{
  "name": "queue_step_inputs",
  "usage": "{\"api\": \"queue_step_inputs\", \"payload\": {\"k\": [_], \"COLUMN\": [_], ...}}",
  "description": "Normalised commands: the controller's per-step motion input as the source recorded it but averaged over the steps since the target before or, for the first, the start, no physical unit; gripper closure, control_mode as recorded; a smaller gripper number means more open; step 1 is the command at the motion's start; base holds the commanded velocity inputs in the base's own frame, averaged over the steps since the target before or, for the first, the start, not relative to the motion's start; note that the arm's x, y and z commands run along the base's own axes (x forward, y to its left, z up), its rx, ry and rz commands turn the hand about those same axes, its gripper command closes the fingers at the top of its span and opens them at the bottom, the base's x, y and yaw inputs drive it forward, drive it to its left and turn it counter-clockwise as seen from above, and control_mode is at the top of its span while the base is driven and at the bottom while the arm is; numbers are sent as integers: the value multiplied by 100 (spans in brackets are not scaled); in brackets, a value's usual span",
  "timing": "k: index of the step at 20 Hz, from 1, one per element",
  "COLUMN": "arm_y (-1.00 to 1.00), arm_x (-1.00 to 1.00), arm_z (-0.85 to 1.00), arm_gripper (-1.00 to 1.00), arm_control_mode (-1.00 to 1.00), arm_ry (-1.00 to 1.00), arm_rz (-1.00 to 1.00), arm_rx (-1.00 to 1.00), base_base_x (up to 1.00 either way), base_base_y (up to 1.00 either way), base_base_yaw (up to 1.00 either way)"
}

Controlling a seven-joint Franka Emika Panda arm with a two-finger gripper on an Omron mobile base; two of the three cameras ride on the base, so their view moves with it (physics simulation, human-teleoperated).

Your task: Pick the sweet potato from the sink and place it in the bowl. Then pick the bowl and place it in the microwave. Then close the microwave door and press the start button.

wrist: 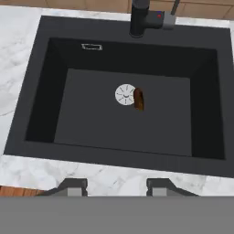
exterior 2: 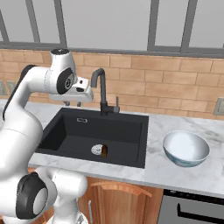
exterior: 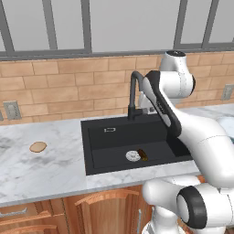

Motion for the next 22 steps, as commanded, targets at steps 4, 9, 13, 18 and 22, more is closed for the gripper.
{"api": "queue_step_inputs", "payload": {"k": [4, 9, 13, 18, 22], "arm_y": [-16, -25, 0, -1, -15], "arm_x": [-39, -52, 5, 69, 68], "arm_z": [-24, -100, -100, -65, -59], "arm_gripper": [-100, -100, -100, -100, -100], "arm_control_mode": [-100, -100, -100, -100, -100], "arm_ry": [3, 27, 26, 18, 12], "arm_rz": [-4, -10, -5, 0, 0], "arm_rx": [0, 0, -2, 0, 0], "base_base_x": [0, 0, 0, 0, 0], "base_base_y": [0, 0, 0, 0, 0], "base_base_yaw": [0, 0, 0, 0, 0]}}
